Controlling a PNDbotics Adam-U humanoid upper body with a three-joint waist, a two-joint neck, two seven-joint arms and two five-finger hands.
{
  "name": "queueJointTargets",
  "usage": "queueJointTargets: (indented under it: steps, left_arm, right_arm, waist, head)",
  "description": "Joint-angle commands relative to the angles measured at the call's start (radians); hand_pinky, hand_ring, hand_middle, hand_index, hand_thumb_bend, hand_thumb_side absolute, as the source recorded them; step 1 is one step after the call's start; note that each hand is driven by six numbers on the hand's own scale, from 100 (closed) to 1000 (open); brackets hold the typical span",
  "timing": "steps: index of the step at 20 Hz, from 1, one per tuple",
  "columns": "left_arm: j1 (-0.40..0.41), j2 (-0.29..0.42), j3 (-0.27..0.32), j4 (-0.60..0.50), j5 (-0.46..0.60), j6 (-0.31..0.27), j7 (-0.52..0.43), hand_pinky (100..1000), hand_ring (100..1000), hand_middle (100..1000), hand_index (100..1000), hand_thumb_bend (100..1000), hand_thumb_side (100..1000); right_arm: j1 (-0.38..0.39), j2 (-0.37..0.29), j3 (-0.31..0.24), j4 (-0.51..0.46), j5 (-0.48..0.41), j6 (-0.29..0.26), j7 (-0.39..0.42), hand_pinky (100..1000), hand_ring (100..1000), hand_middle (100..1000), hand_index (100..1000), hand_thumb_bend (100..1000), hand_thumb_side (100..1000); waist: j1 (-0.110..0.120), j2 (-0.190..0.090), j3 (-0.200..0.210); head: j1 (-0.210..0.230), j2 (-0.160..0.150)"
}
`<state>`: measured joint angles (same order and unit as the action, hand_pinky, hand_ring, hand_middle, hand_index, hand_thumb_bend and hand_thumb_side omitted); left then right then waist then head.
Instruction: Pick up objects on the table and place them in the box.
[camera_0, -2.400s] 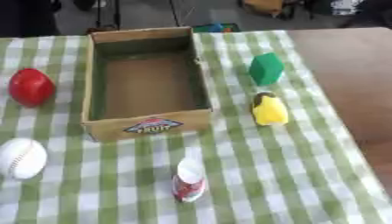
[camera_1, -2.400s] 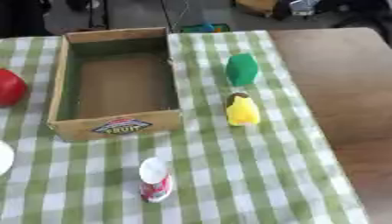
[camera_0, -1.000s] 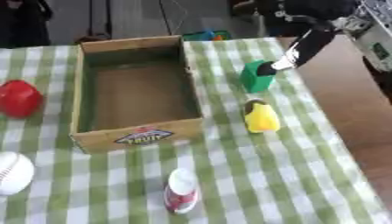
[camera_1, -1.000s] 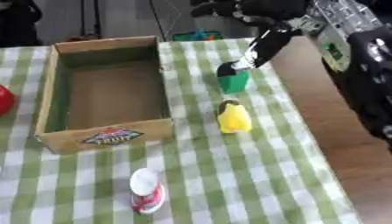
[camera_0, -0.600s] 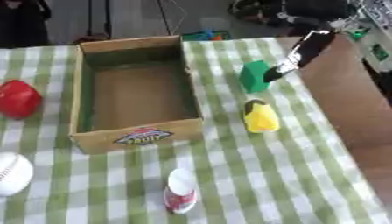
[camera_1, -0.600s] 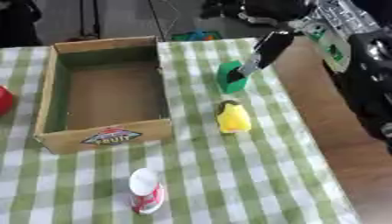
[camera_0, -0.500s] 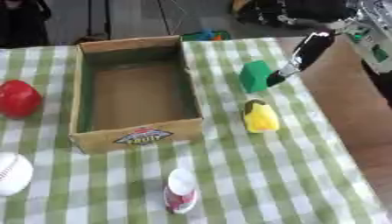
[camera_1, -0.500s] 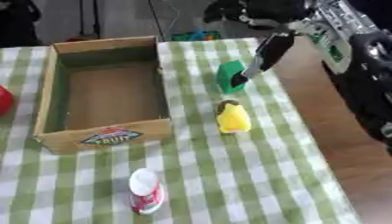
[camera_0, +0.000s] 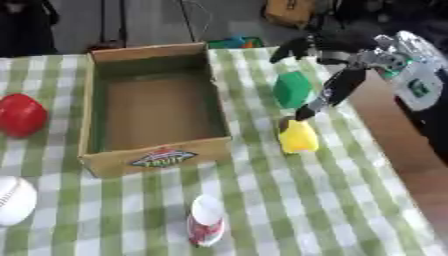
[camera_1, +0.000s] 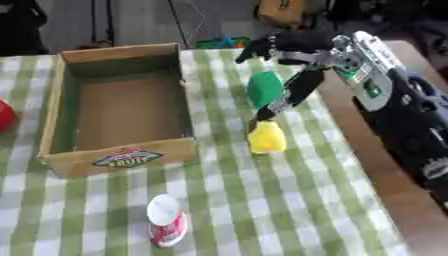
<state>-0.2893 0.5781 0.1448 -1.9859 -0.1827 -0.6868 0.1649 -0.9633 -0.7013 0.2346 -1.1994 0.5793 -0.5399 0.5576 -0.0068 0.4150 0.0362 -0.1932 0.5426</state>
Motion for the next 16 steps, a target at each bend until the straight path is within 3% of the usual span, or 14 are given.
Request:
queueJointTargets:
  steps: [1, 6, 9, 16]
  left_arm:
    - [-0.011, 0.012, 0.004, -0.014, 0.008, 0.001, -0.005, 726, 912, 822, 914, 100, 937]
    - [-0.011, 0.011, 0.005, -0.014, 0.01, 0.002, -0.006, 726, 910, 823, 913, 100, 936]
    - [-0.011, 0.012, 0.007, -0.014, 0.01, 0.002, -0.005, 727, 909, 822, 912, 100, 934]
    - [-0.008, 0.011, 0.01, -0.014, 0.006, 0.002, 0.0, 726, 907, 820, 912, 100, 935]
  right_arm:
    - [-0.001, -0.001, -0.024, -0.035, 0.021, 0.031, 0.007, 735, 874, 861, 937, 790, 728]
    - [0.018, 0.016, -0.029, -0.033, 0.072, 0.056, -0.013, 718, 836, 846, 932, 788, 713]
    - [0.045, 0.017, -0.045, -0.064, 0.111, 0.086, -0.033, 671, 766, 817, 922, 775, 713]
    - [0.076, -0.006, -0.051, -0.128, 0.183, 0.096, -0.035, 651, 748, 826, 927, 767, 698]
  waist:
    - [0.003, -0.023, 0.001]
    - [0.004, -0.023, -0.001]
    - [0.005, -0.021, -0.001]
    - [0.005, -0.019, -0.003]
  head:
    - [-0.005, -0.011]
    - [-0.008, -0.008]
    - [-0.009, -0.007]
    - [-0.008, -0.002]
